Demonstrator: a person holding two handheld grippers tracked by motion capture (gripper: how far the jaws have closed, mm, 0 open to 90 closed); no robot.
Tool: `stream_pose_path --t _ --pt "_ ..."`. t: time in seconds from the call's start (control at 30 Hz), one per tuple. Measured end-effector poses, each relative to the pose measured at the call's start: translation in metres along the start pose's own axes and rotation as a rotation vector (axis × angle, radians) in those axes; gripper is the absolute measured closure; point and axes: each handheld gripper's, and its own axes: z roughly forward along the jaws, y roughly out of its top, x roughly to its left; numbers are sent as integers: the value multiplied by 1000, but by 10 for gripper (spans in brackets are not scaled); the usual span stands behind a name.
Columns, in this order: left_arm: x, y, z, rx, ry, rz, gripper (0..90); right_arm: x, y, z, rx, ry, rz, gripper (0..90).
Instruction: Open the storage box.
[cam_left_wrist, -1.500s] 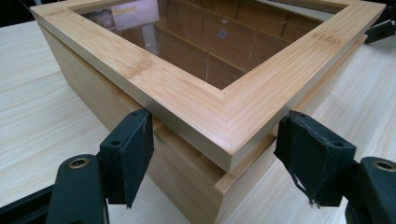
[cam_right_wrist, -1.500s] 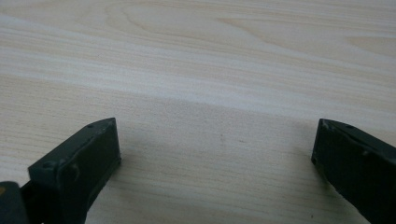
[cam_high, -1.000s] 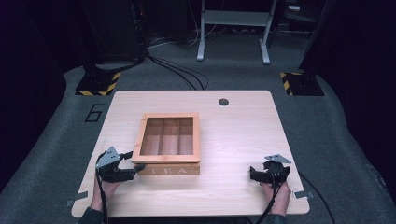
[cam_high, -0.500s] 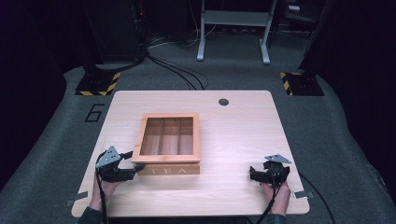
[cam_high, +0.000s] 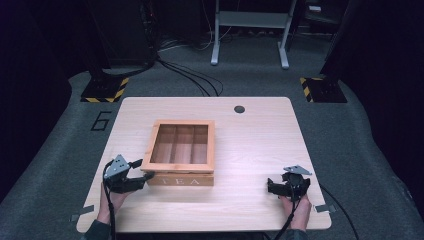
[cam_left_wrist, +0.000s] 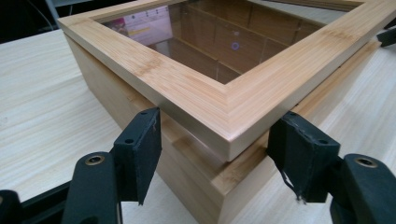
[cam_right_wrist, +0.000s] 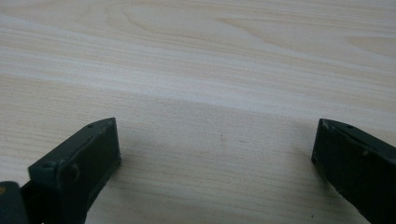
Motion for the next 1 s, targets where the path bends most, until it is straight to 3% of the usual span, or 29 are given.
stream_pose_path --t 0.4,0.7,1.0 --pt "-4 6 1 -23 53 33 294 0 0 0 0 1 0 4" --pt "-1 14 2 -59 61 24 258 0 0 0 0 0 0 4" --pt "3 27 3 -99 81 59 259 0 0 0 0 2 0 5"
